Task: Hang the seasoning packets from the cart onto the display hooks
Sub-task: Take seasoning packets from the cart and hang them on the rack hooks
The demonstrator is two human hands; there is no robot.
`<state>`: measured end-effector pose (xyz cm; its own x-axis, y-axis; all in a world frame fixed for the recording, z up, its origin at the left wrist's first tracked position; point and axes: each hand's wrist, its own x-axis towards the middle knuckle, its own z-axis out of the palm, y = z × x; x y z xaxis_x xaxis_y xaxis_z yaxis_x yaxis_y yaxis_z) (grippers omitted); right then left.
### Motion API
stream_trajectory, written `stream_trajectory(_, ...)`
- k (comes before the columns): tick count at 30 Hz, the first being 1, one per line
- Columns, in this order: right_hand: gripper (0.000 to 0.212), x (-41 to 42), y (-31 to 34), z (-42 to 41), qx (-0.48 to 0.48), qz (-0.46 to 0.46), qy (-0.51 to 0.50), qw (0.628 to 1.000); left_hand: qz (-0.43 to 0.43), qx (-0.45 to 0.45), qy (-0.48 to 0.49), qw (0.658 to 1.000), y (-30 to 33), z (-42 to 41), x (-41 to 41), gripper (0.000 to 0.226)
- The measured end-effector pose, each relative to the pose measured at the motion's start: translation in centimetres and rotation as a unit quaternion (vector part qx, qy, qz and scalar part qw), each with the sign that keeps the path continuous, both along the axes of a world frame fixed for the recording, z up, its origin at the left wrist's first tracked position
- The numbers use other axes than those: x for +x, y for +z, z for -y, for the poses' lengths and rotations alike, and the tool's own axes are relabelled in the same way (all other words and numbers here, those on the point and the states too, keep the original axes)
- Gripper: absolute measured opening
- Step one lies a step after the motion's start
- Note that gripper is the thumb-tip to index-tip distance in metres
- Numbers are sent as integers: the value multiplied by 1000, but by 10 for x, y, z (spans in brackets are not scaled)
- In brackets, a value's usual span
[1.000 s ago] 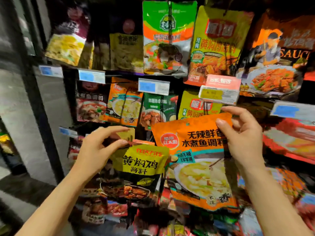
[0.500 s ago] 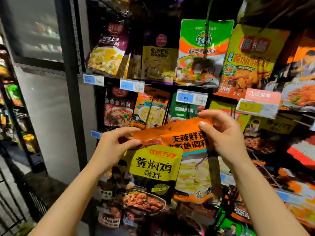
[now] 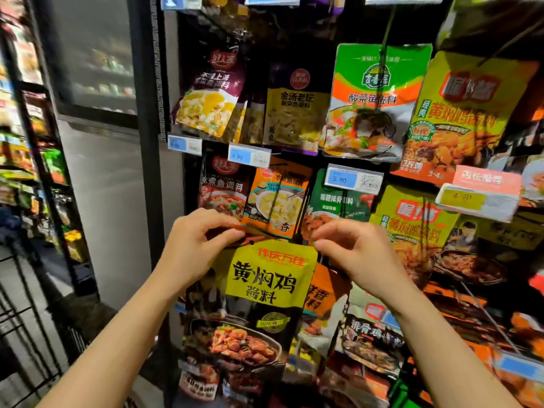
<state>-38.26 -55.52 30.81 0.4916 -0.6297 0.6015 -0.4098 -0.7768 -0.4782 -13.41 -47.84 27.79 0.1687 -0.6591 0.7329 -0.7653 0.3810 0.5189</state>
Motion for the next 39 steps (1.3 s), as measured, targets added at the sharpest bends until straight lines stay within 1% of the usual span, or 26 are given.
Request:
stream_trajectory(1,14,8,-3,0,-6,-8,1,1000,15,2,7,1000,-1,-2,6,8)
stream_trajectory(3,8,26,-11,1,4,-12,31,999,44,5,26,999,-3,-7,19,20)
stream_trajectory(5,15,43,-22,2,47,-34,80,995,63,8,45,997,-5,-15,33,31)
stream_trajectory(7,27,55,-33,2,107,-39,112,987,78,4,68,995,-5,-22,44,34)
stream_trajectory(11,35,71,-51,7,144,-20,112,983,85,-7,90,992,-6,-27,63,33)
stream_trajectory(13,33,77,-56,12,163,23,120,979,75,-6,92,993,-7,-25,68,29)
stream_trajectory(16,27,84,-51,22,157,78,115,978,26,0,88,996,-7,-18,72,6)
stream_trajectory(17,27,87,-47,27,151,93,111,978,2,1,88,996,-9,-14,74,7)
stream_trajectory(19,23,94,-38,40,133,113,88,981,-47,5,98,994,-12,-4,76,22)
stream_trajectory(21,14,100,-29,56,104,94,54,989,-89,13,104,990,-14,7,77,29)
stream_trajectory(23,11,104,-22,75,88,67,26,994,-107,15,108,988,-19,17,76,32)
stream_trajectory(26,9,105,-14,107,88,56,5,995,-98,20,113,989,-21,33,78,36)
stream_trajectory(28,12,107,-8,127,86,68,7,994,-77,25,123,989,-20,44,79,43)
stream_trajectory(32,15,127,4,168,91,104,12,990,-59,37,150,986,-17,60,81,46)
stream_trajectory(36,17,159,7,208,152,147,26,977,-60,48,184,980,-12,72,88,33)
stream_trajectory(39,18,173,8,225,155,164,29,974,-67,48,206,975,-8,77,90,27)
